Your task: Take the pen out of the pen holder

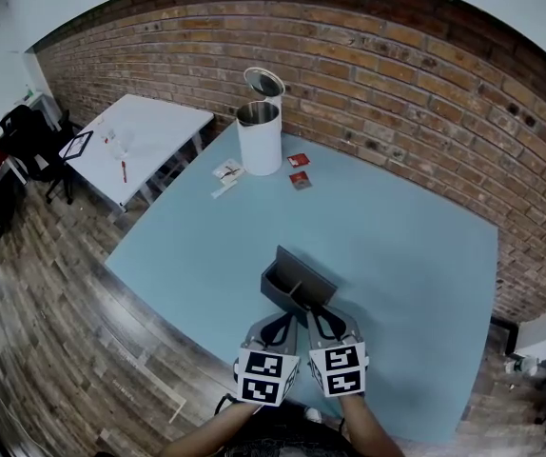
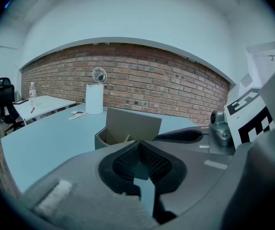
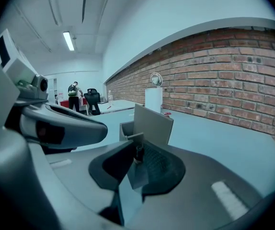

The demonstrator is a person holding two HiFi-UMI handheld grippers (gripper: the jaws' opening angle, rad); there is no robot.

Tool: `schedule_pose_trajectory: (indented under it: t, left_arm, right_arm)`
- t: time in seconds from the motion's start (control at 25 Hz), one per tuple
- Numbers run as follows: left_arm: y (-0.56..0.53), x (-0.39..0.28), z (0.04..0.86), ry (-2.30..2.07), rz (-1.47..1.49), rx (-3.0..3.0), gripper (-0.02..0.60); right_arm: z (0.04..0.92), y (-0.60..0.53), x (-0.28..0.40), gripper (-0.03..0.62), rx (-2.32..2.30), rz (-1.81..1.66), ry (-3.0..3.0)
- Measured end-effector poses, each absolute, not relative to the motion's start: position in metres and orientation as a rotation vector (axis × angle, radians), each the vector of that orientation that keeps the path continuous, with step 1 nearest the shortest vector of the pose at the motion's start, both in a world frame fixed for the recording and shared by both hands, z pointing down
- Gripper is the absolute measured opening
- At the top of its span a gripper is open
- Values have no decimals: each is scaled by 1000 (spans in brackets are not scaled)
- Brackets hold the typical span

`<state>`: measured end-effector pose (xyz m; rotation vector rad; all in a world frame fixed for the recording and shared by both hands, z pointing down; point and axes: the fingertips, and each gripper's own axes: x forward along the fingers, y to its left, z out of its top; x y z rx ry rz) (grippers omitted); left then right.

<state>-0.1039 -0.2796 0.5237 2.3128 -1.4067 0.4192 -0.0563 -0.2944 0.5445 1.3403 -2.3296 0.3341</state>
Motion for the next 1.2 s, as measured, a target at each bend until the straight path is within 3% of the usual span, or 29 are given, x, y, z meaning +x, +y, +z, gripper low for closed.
schedule_pose_trajectory:
  t: [1.2]
  left_arm:
    - [-232, -51, 505, -1503, 414, 2322, -5]
  right_arm:
    - [466, -242, -3, 61, 1390, 222, -2541]
